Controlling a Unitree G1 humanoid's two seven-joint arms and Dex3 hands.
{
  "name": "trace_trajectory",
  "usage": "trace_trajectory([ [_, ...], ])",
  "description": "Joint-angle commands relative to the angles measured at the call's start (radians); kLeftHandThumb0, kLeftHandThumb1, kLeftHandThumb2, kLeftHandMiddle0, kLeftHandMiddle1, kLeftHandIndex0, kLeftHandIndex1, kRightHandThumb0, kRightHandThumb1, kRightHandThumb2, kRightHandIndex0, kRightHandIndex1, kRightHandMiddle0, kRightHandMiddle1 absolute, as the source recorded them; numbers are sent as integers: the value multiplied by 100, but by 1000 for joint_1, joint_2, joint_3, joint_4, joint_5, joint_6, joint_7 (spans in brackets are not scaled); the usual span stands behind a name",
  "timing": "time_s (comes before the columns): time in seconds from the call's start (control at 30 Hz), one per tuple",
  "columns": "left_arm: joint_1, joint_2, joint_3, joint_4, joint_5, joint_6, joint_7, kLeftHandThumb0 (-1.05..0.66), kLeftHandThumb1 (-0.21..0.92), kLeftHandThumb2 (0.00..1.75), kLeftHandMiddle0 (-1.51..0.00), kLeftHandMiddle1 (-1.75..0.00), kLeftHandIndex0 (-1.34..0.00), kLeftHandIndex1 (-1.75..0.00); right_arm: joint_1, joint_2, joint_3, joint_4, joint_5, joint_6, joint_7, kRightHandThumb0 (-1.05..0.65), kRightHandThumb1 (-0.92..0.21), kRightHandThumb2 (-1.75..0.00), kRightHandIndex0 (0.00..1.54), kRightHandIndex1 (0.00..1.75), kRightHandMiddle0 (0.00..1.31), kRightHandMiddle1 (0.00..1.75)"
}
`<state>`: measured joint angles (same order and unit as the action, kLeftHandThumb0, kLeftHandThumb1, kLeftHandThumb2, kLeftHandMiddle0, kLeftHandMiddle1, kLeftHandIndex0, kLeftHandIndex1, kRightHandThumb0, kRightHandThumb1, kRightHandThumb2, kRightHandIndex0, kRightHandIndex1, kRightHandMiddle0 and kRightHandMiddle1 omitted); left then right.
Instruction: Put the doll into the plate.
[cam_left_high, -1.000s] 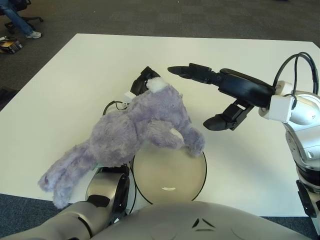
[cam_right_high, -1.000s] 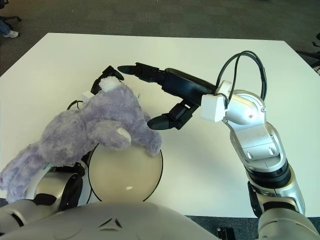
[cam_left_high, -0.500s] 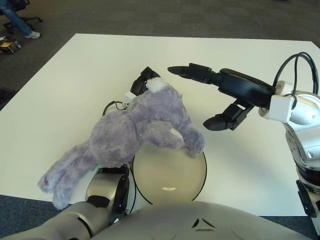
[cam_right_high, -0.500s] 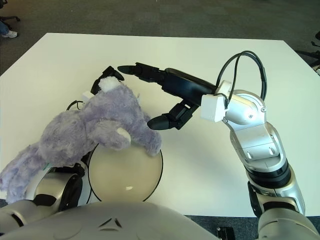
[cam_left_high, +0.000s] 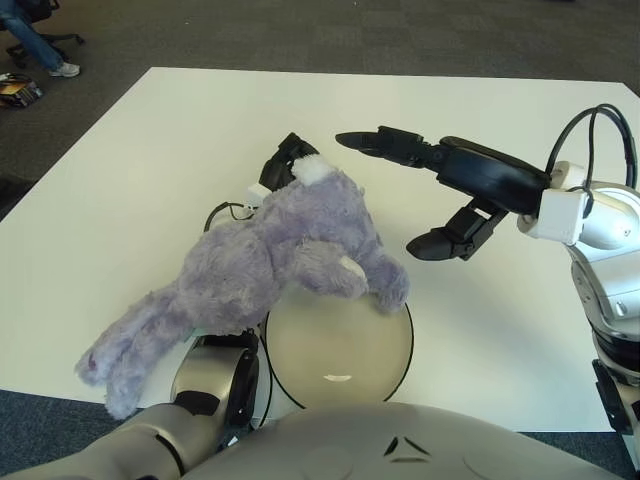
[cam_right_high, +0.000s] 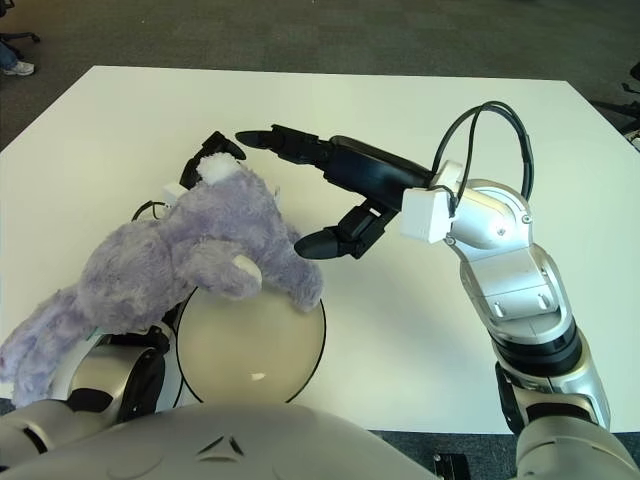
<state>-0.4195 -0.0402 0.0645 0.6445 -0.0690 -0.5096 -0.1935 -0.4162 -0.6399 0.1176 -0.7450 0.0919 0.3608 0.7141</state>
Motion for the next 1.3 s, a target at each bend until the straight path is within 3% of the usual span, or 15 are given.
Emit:
trace_trajectory([
  [0.0, 73, -3, -1, 36, 6, 7, 20, -1, 31, 133, -50, -175, -49, -175, -21, -2, 10, -2, 0, 10, -1, -40, -64, -89, 11, 4, 0, 14],
  [1.27, 113, 23, -24, -58, 38, 85, 49, -1, 30, 135, -51, -175, -50, -175, -47, 9, 42, -32, -12, 63, -18, -40, -64, -89, 12, 3, 0, 14],
])
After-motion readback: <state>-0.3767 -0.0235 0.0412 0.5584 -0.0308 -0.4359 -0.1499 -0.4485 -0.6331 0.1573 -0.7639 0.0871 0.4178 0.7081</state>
